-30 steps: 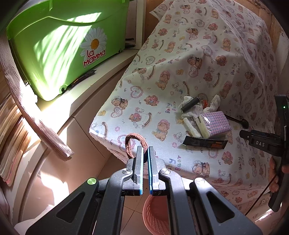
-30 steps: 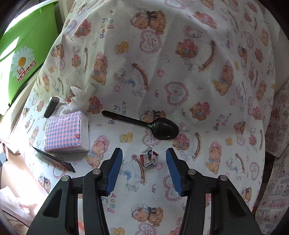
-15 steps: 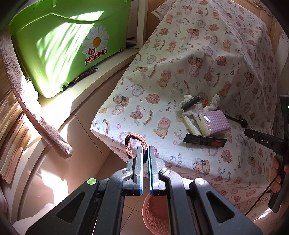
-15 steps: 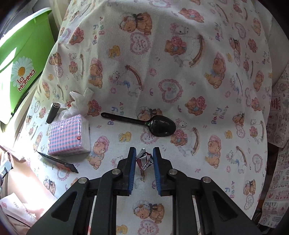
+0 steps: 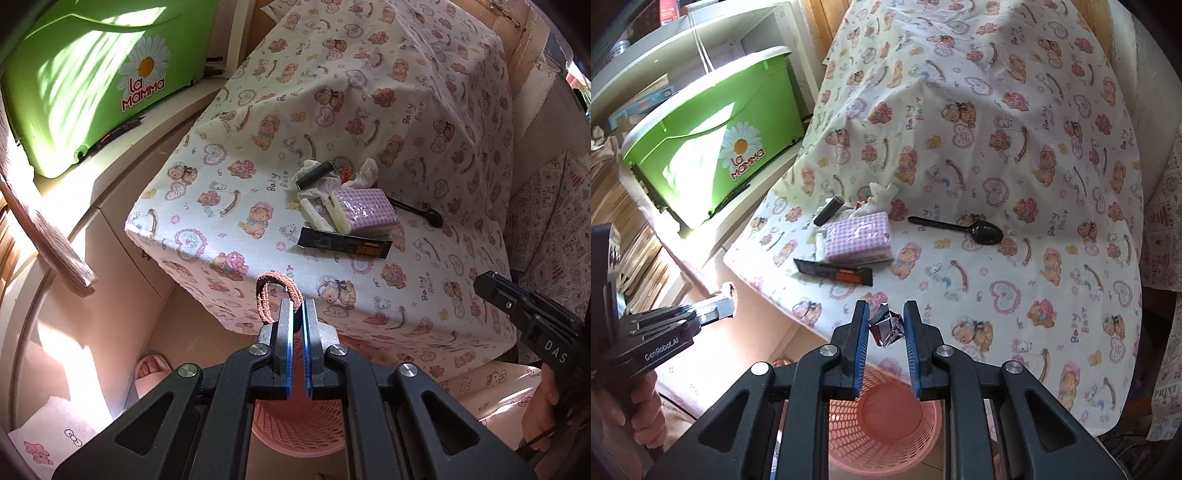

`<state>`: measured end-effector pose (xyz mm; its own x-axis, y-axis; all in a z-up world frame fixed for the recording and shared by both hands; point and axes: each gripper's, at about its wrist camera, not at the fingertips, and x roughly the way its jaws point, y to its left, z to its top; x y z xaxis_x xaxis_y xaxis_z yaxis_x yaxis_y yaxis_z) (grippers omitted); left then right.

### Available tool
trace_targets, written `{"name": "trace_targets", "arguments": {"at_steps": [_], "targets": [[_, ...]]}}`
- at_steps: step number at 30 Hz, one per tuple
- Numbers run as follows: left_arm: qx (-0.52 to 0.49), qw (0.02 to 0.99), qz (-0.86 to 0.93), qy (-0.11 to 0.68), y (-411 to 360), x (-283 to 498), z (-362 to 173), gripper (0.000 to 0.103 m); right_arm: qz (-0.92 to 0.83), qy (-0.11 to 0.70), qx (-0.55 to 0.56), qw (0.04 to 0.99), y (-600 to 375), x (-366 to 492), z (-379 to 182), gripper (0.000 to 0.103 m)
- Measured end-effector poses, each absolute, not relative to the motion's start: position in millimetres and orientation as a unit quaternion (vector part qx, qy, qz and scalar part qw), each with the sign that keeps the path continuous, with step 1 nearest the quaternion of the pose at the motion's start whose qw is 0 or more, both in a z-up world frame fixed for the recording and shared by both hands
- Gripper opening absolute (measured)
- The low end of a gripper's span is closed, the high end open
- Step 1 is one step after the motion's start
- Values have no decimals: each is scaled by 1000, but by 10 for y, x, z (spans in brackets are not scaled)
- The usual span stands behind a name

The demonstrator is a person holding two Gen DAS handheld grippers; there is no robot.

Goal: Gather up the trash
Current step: 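Carry both items over the pink wastebasket and open both tools to drop them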

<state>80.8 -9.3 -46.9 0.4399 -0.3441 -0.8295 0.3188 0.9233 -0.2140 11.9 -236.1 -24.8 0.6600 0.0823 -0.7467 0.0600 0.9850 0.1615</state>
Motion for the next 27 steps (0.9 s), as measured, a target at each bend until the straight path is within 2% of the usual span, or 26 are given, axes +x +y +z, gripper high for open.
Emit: {"name": "trace_targets", "arguments": {"at_steps": [9,16,27], "targets": [[36,836,-204,509,-278,766,-689,4,45,458,69,885,-1880,44,-658,20],[30,816,-202,541,-337,808,-889,4,48,489,51,870,-1739,11,-915,20],[39,772,-170,612,-399,935,-1532,4,29,529,34,847,-1723,-53,-1447,21]]}}
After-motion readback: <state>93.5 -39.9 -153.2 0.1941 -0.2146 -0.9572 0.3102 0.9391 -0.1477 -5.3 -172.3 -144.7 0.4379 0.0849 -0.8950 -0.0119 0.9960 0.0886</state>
